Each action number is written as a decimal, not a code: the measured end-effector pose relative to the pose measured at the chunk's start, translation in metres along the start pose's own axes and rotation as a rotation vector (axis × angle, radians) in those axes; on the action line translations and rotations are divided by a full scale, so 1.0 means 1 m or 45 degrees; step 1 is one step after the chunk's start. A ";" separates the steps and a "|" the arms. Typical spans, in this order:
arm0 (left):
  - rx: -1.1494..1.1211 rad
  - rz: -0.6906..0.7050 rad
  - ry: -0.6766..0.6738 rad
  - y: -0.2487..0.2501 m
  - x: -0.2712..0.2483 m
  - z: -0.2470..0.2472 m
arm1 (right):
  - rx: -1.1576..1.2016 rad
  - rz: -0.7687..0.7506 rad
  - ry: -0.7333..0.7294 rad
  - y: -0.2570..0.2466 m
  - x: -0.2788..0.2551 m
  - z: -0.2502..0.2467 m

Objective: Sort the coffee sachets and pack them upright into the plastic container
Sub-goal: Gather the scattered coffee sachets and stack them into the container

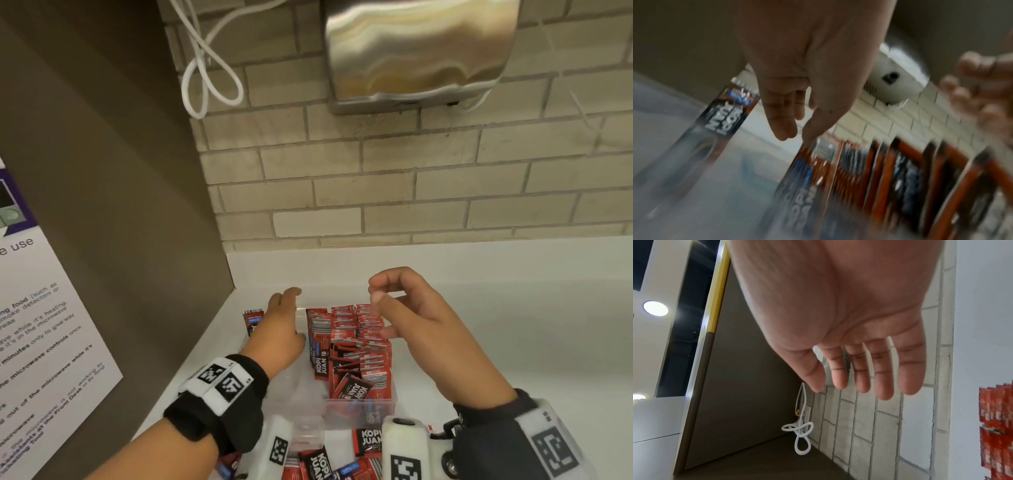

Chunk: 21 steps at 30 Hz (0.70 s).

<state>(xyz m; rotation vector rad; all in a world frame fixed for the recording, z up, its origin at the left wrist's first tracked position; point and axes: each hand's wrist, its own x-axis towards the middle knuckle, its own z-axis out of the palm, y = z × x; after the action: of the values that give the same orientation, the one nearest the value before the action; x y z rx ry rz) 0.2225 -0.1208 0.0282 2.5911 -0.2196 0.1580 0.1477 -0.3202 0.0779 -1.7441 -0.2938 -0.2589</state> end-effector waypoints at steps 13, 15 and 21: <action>-0.181 -0.157 0.007 -0.095 -0.166 -0.072 | -0.486 0.408 -0.067 0.051 -0.044 -0.092; -0.081 -0.199 -0.150 -0.106 -0.180 -0.063 | -0.715 0.564 -0.321 0.065 -0.055 -0.094; -0.035 -0.066 -0.570 -0.087 -0.177 -0.040 | -1.301 0.495 -0.827 0.076 -0.075 -0.065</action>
<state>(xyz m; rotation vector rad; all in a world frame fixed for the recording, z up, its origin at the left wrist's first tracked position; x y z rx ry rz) 0.0630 -0.0040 -0.0083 2.5695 -0.3100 -0.4444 0.1024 -0.4021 -0.0048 -2.8250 -0.2953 0.5610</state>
